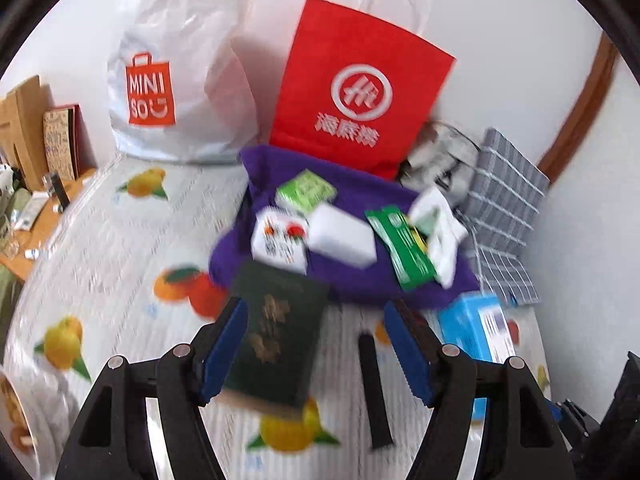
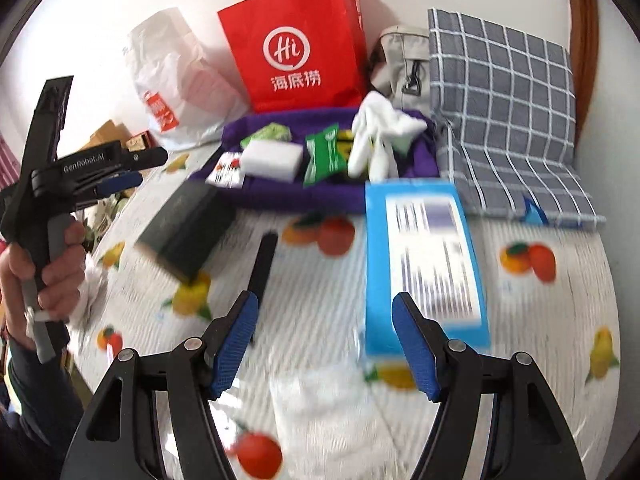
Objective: Organize soft objects
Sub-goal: 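Move the right tool to the white mesh bag while the left tool approaches the black watch strap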
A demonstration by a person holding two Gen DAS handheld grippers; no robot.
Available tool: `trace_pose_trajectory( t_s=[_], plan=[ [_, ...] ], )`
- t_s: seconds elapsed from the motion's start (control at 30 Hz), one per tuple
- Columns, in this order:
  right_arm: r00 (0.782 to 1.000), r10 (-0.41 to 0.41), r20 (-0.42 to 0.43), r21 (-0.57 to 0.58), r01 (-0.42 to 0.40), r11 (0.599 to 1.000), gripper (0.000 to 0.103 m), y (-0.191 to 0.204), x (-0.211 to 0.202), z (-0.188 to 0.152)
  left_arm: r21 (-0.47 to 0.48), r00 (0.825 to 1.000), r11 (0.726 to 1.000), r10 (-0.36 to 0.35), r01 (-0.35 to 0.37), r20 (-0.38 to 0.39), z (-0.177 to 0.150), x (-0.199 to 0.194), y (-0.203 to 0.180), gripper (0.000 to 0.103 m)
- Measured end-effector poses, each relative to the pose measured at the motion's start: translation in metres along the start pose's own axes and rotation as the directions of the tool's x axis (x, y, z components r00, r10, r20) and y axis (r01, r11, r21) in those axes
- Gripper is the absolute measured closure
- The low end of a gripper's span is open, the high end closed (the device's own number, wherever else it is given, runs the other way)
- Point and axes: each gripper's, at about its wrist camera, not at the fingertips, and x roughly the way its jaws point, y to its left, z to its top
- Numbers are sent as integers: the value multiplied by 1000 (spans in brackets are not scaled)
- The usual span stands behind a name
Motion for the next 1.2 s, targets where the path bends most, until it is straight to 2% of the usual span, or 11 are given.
trace_pose_trajectory(
  t_s=[0.13, 0.2, 0.27, 0.47, 0.63, 0.77, 0.93, 1.0, 1.1, 1.17, 1.2],
  plan=[
    [1000, -10, -11, -10, 10, 1000, 34, -2, -11, -32, 7, 999, 999, -38, 39, -32, -28, -10, -6, 34],
    [1000, -17, -12, -14, 17, 1000, 32, -2, -13, -46, 39, 999, 999, -28, 30, -43, -41, -15, -13, 34],
    [1000, -22, -20, -11, 22, 1000, 23, -2, -11, -62, 57, 999, 998, -19, 22, -49, -53, -21, -18, 34],
    [998, -31, -53, -42, 29, 999, 22, 6, 12, -95, 77, 998, 997, -7, 12, -59, -81, -29, -21, 34],
    [994, -63, -85, -46, 59, 997, 22, 6, 35, -105, 64, 997, 998, 19, -15, -73, -95, -28, -12, 34],
    [995, -60, -76, -74, 54, 996, 6, 10, 45, -101, 44, 996, 999, 18, -14, -86, -100, -25, -6, 34],
    [992, -112, -55, -166, 101, 981, 4, 22, 56, -102, 53, 994, 998, 29, -23, -108, -103, -16, -8, 34],
    [995, -94, -43, -144, 87, 986, 7, 18, 55, -104, 60, 993, 998, 30, -24, -114, -104, -11, -11, 34],
    [993, -119, -15, -120, 116, 986, 23, 14, 49, -106, 68, 991, 997, 40, -31, -128, -107, -1, -17, 34],
    [991, -134, 4, -97, 134, 986, 41, 8, 43, -108, 78, 990, 997, 40, -29, -139, -110, 6, -22, 34],
    [990, -140, 14, -91, 140, 986, 45, 5, 41, -109, 87, 989, 996, 40, -27, -143, -111, 9, -26, 34]
  ],
)
